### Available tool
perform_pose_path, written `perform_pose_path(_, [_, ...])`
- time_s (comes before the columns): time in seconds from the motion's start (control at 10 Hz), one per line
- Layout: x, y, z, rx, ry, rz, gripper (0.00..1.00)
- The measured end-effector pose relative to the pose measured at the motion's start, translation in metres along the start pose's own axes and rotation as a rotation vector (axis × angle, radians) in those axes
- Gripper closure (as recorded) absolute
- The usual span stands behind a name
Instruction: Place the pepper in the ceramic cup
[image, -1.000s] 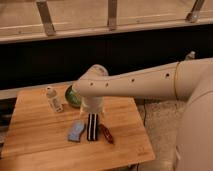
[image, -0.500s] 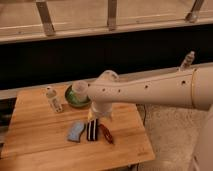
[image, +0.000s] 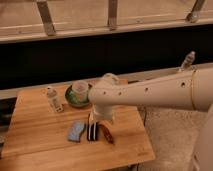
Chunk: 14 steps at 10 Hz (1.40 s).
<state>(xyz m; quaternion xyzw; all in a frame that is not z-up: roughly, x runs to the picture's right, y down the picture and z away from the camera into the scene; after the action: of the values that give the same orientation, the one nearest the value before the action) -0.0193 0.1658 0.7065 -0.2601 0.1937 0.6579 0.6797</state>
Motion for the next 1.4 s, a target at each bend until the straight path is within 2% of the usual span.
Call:
perform_pose_path(0.1, [0.030, -0.043, 0.022, -0.010, 0.022, 0.066, 0.35])
perform_pose_path(0.2, [0.035, -0.047, 0.028, -0.023, 0.028, 0.080, 0.35])
perform_pose_path(0.5, [0.039, -0.051, 0.046, -0.057, 0.041, 0.102, 0.35])
perform_pose_path(0.9, [0.029, -0.050, 0.056, -0.084, 0.044, 0.094, 0.35])
perform_pose_path(1.4, [0.021, -0.048, 0.072, -0.093, 0.074, 0.072, 0.35])
